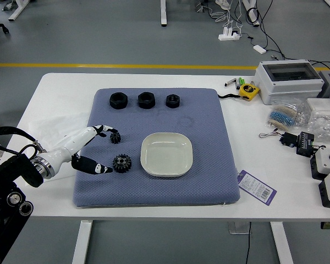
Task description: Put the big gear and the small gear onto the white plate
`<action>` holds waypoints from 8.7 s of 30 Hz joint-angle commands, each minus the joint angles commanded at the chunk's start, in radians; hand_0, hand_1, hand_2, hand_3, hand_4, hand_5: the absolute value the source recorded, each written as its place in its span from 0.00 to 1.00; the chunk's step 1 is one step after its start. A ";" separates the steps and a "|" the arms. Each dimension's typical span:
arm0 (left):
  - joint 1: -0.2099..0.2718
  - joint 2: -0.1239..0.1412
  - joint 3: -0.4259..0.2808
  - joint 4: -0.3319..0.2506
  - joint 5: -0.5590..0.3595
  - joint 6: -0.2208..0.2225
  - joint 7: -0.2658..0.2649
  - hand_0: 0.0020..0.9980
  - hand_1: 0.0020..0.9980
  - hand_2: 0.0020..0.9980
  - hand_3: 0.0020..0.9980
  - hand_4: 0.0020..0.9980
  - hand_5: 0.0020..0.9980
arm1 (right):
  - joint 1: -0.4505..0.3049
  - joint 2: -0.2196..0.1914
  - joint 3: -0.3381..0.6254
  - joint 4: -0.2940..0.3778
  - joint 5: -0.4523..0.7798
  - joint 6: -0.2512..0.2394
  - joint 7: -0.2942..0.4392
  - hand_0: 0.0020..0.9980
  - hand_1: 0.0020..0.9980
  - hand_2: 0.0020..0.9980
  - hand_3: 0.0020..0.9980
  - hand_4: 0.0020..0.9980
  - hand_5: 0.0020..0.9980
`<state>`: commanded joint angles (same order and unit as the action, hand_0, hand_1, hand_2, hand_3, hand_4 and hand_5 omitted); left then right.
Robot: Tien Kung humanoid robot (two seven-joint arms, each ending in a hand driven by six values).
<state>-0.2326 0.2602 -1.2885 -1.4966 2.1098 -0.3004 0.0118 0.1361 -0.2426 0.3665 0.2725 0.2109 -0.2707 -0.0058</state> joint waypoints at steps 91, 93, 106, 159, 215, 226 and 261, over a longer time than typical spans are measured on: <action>-0.282 0.009 0.296 0.241 -0.021 -0.074 0.052 0.31 0.40 0.45 0.48 0.34 0.00 | 0.003 -0.005 0.001 0.001 0.004 -0.004 0.003 0.65 0.66 0.73 0.58 0.84 0.68; -0.286 0.008 0.287 0.230 -0.020 -0.075 0.052 0.31 0.40 0.45 0.48 0.34 0.00 | 0.003 -0.005 0.000 0.001 0.006 -0.004 0.003 0.65 0.66 0.73 0.58 0.84 0.68; -0.340 -0.074 0.255 0.206 -0.048 -0.057 0.027 0.31 0.40 0.45 0.48 0.39 0.00 | 0.012 -0.005 0.005 0.001 -0.005 -0.006 0.000 0.65 0.66 0.73 0.58 0.84 0.68; -0.507 -0.218 0.471 0.526 -0.029 0.062 -0.017 0.46 0.62 0.66 0.70 1.00 0.19 | 0.014 -0.008 0.020 0.003 -0.031 -0.012 -0.006 0.65 0.66 0.73 0.58 0.84 0.68; -0.530 -0.134 0.299 0.674 0.159 0.022 0.020 0.45 0.56 0.58 0.59 0.74 0.00 | 0.019 -0.008 0.008 0.003 -0.006 -0.016 0.004 0.65 0.66 0.73 0.58 0.84 0.68; -0.540 -0.131 0.305 0.700 0.159 0.016 0.020 0.45 0.55 0.57 0.57 0.71 0.00 | 0.020 -0.009 0.007 0.003 -0.004 -0.017 0.006 0.65 0.66 0.73 0.58 0.84 0.68; -0.530 -0.128 0.311 0.673 0.147 -0.014 0.036 0.33 0.42 0.46 0.48 0.46 0.00 | 0.018 -0.009 0.006 0.003 -0.001 -0.017 0.007 0.65 0.66 0.73 0.58 0.84 0.68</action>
<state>-0.7627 0.1317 -0.9774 -0.8235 2.2568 -0.3149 0.0476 0.1541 -0.2514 0.3730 0.2751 0.2103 -0.2872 0.0015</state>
